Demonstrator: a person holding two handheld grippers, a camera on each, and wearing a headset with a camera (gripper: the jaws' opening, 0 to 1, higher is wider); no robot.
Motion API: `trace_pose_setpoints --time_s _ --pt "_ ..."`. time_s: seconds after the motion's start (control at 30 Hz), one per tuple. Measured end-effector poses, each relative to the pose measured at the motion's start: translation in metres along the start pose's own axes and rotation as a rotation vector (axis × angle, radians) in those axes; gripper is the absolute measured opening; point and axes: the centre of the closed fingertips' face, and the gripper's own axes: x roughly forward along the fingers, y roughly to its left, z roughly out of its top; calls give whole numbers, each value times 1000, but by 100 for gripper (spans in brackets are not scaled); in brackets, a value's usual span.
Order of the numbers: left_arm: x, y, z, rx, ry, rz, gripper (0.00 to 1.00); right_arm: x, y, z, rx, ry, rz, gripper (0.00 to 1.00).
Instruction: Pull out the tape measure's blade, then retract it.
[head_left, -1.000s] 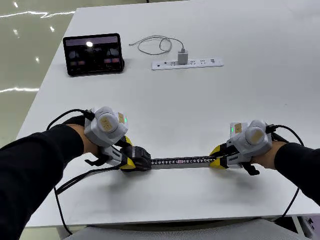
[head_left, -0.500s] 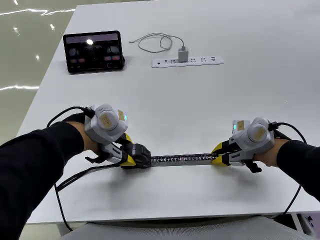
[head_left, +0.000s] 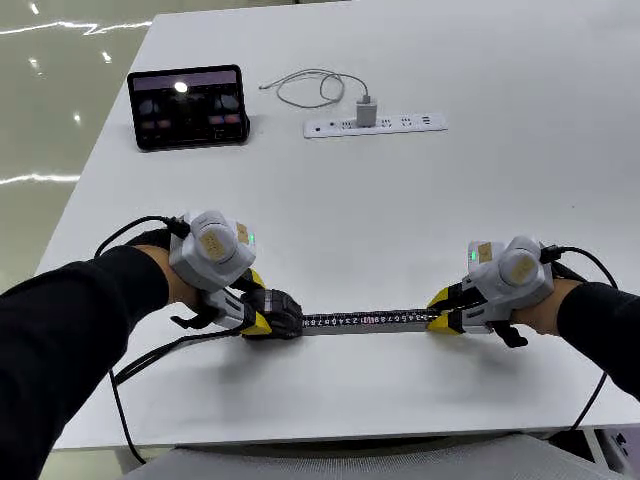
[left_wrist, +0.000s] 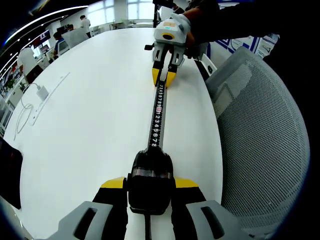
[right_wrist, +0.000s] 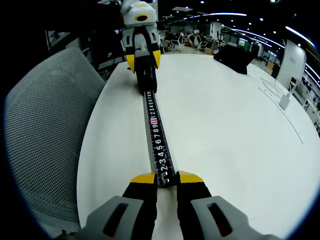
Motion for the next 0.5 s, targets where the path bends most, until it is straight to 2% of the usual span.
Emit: trace_pose_setpoints --time_s 0.5 --pt "0 -1 1 -4 -2 4 29 -8 1 -4 4 1 -3 9"
